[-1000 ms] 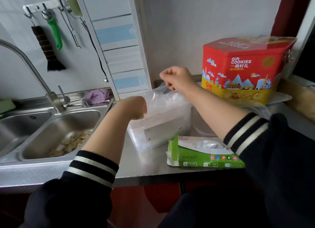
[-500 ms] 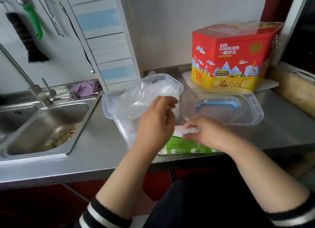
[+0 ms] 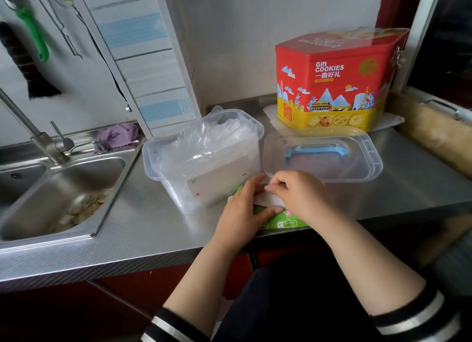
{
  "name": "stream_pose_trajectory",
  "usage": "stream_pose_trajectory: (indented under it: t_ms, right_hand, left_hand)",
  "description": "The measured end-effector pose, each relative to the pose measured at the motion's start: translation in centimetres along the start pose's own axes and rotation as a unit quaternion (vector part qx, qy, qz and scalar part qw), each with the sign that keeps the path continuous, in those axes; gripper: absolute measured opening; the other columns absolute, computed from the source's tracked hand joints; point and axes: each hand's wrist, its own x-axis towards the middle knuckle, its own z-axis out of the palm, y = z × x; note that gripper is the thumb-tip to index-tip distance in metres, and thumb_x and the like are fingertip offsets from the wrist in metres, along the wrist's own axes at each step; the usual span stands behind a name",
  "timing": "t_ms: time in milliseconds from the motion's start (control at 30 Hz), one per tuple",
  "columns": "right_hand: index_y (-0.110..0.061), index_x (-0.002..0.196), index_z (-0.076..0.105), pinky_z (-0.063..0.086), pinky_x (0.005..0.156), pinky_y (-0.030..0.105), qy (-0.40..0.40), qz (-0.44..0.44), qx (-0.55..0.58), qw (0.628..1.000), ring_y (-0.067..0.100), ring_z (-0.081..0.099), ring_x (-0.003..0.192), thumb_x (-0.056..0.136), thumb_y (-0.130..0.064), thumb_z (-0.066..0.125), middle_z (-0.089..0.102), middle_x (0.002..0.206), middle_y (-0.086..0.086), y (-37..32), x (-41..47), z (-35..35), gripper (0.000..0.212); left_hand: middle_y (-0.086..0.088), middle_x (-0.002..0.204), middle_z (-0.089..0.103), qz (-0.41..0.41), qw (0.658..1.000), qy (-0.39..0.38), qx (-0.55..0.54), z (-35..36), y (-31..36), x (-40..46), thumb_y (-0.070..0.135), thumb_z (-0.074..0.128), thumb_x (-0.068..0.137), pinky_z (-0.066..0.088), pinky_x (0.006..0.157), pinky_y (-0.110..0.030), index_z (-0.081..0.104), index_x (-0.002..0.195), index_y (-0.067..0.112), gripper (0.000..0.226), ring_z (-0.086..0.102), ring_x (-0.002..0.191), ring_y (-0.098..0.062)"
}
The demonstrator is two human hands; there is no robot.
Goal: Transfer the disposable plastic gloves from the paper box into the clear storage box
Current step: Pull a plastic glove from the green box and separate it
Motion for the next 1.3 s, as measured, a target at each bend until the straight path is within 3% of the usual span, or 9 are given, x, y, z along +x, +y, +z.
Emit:
stream_pose_trajectory:
  t_ms: [233, 433, 500, 600, 767, 933, 1067, 1200, 1300]
  right_hand:
    - [-0.026, 0.071, 0.066, 0.05, 0.071, 0.026, 0.165, 0.043, 0.383, 0.908, -0.004, 0.059, 0.063, 0.091, -0.027, 0.064, 0.065, 0.062, -0.012, -1.5, -0.5, -3.4, 0.02]
    - [-0.028, 0.073, 0.077, 0.052, 0.092, 0.036, 0.28, 0.0, 0.522, 0.806, 0.009, 0.062, 0.086, 0.086, -0.031, 0.069, 0.072, 0.079, -0.013, -2.7, 0.2, -8.0, 0.015]
    - [-0.032, 0.077, 0.077, 0.052, 0.094, 0.038, 0.276, -0.03, 0.506, 0.817, 0.008, 0.062, 0.088, 0.084, -0.035, 0.069, 0.072, 0.081, -0.014, -2.9, -0.3, -7.9, 0.012]
    - [-0.03, 0.089, 0.073, 0.049, 0.085, 0.018, 0.276, -0.098, 0.442, 0.848, -0.003, 0.061, 0.084, 0.089, -0.024, 0.063, 0.072, 0.082, -0.018, -3.3, -1.3, -7.3, 0.012]
    - [-0.005, 0.106, 0.069, 0.048, 0.088, 0.016, 0.26, -0.249, 0.291, 0.886, 0.001, 0.066, 0.099, 0.09, -0.01, 0.063, 0.071, 0.105, -0.003, -3.4, -2.1, -5.4, 0.018]
    - [0.001, 0.109, 0.069, 0.054, 0.093, 0.039, 0.323, -0.369, 0.131, 0.861, 0.021, 0.066, 0.109, 0.092, -0.01, 0.063, 0.068, 0.115, 0.011, -3.9, -0.6, -3.4, 0.021]
    - [0.001, 0.121, 0.063, 0.047, 0.102, 0.042, 0.351, -0.406, 0.018, 0.843, 0.025, 0.056, 0.123, 0.094, -0.004, 0.06, 0.06, 0.13, 0.014, -5.6, 2.2, -2.3, 0.028]
    - [-0.006, 0.137, 0.051, 0.03, 0.115, 0.037, 0.252, -0.377, -0.063, 0.889, 0.028, 0.043, 0.135, 0.094, -0.004, 0.049, 0.048, 0.144, 0.014, -8.0, 5.9, -0.8, 0.044]
    - [-0.018, 0.149, 0.033, 0.017, 0.118, 0.039, 0.04, -0.284, -0.102, 0.953, 0.026, 0.025, 0.145, 0.1, -0.017, 0.038, 0.029, 0.157, 0.009, -10.4, 7.7, -0.8, 0.049]
  left_hand:
    - [0.016, 0.122, 0.059, -0.013, 1.0, 0.001, 0.018, 0.2, -0.2, 0.3, 0.051, 0.075, 0.074, 0.043, 0.1, -0.039, 0.046, 0.129, 0.025, 0.067, 0.055, 0.117, -0.011]
    - [0.025, 0.114, 0.06, -0.001, 0.999, 0.002, -0.038, -0.6, 0.6, 0.3, 0.036, 0.07, 0.086, 0.043, 0.097, -0.026, 0.047, 0.118, 0.04, 0.039, 0.054, 0.11, 0.007]
    - [0.014, 0.101, 0.069, -0.017, 0.986, 0.05, -0.157, -1.8, 2.5, 0.2, 0.039, 0.051, 0.097, 0.046, 0.088, -0.024, 0.058, 0.102, 0.033, 0.01, 0.061, 0.098, 0.006]
    - [-0.006, 0.088, 0.073, -0.076, 0.916, 0.046, -0.391, -4.5, 5.7, 1.0, 0.074, 0.017, 0.085, 0.052, 0.082, -0.033, 0.069, 0.087, 0.018, 0.076, 0.068, 0.09, -0.022]
    - [-0.008, 0.098, 0.074, -0.088, 0.877, -0.064, -0.467, -9.3, 9.1, 2.5, 0.075, 0.023, 0.069, 0.056, 0.081, -0.036, 0.08, 0.083, 0.021, 0.08, 0.071, 0.092, -0.021]
    - [-0.001, 0.1, 0.074, -0.023, 0.918, -0.028, -0.394, -11.9, 9.2, 4.2, 0.027, 0.045, 0.099, 0.054, 0.066, -0.025, 0.068, 0.106, 0.015, 0.027, 0.068, 0.08, -0.016]
    - [0.008, 0.073, 0.069, 0.007, 0.945, 0.08, -0.318, -14.4, 8.9, 5.1, 0.013, 0.042, 0.103, 0.046, 0.05, -0.02, 0.065, 0.105, 0.019, 0.023, 0.065, 0.054, -0.01]
    - [0.005, 0.091, 0.072, -0.043, 0.968, 0.18, -0.167, -16.5, 6.2, 6.6, 0.012, 0.04, 0.103, 0.042, 0.041, -0.019, 0.055, 0.114, 0.021, 0.021, 0.063, 0.044, -0.011]
    - [0.008, 0.095, 0.072, -0.126, 0.97, 0.2, -0.06, -17.1, 3.5, 7.8, 0.013, 0.045, 0.099, 0.046, 0.043, -0.023, 0.043, 0.132, 0.02, 0.034, 0.063, 0.045, -0.012]
